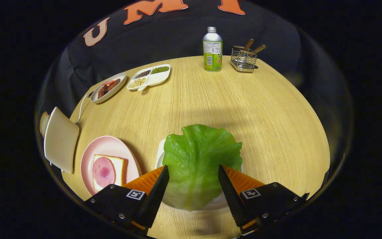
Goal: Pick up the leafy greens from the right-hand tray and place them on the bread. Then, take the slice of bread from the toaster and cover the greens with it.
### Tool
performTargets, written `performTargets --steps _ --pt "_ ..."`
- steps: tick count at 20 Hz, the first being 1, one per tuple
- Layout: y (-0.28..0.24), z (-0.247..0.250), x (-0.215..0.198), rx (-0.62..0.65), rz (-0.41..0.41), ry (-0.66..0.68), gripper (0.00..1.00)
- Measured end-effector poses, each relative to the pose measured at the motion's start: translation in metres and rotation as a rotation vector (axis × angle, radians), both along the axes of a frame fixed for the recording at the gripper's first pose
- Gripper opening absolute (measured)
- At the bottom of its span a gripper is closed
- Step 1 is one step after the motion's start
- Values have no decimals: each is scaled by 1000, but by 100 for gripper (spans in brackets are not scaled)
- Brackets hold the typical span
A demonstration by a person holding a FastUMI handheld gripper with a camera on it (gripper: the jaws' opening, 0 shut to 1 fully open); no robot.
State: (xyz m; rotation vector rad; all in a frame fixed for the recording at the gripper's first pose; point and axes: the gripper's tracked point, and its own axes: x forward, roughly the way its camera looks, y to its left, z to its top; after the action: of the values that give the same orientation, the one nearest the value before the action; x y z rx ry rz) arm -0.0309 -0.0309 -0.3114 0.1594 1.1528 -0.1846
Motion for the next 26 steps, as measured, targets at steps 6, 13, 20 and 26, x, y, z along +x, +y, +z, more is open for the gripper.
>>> performTargets --steps 6,13,20,26 --pt "-1 -1 5 -59 54 -26 76" --pt "-2 1 9 1 18 -80 17" --pt "8 42 20 117 7 -201 11" --pt "50 70 24 154 123 -277 11"
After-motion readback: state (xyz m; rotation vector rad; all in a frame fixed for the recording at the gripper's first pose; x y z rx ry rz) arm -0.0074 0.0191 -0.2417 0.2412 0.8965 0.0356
